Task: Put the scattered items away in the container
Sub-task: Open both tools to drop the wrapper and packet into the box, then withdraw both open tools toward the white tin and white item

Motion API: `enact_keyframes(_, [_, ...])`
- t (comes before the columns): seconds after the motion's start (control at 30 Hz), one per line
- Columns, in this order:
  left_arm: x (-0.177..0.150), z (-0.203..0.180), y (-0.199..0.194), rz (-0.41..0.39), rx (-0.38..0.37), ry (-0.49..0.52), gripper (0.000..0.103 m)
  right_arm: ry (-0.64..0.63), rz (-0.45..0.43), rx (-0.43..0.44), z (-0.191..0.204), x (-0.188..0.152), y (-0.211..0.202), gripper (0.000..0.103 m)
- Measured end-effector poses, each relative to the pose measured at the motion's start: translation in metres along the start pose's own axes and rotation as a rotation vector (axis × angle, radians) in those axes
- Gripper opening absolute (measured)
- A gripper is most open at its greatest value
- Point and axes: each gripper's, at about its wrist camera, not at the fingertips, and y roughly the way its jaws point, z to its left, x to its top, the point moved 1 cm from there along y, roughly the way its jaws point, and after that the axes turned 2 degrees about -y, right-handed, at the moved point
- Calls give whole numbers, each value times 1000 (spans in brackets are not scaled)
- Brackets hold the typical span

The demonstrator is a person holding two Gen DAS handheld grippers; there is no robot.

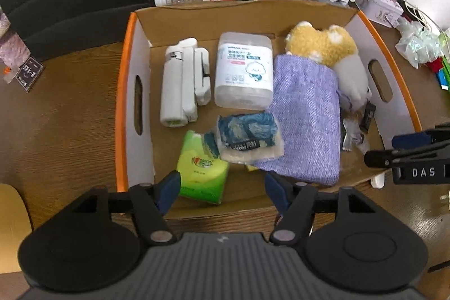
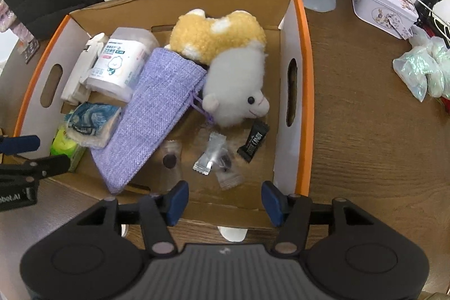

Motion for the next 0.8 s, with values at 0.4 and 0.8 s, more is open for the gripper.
enact_keyframes(0.4, [-3,-1,-76,-180,-5,-84,83,1,-145,44,19,3,-57,62])
enact_keyframes(0.8, [-162,-41,-169,-860,87,-90,103,-76,-858,14,32,-138,-156,91])
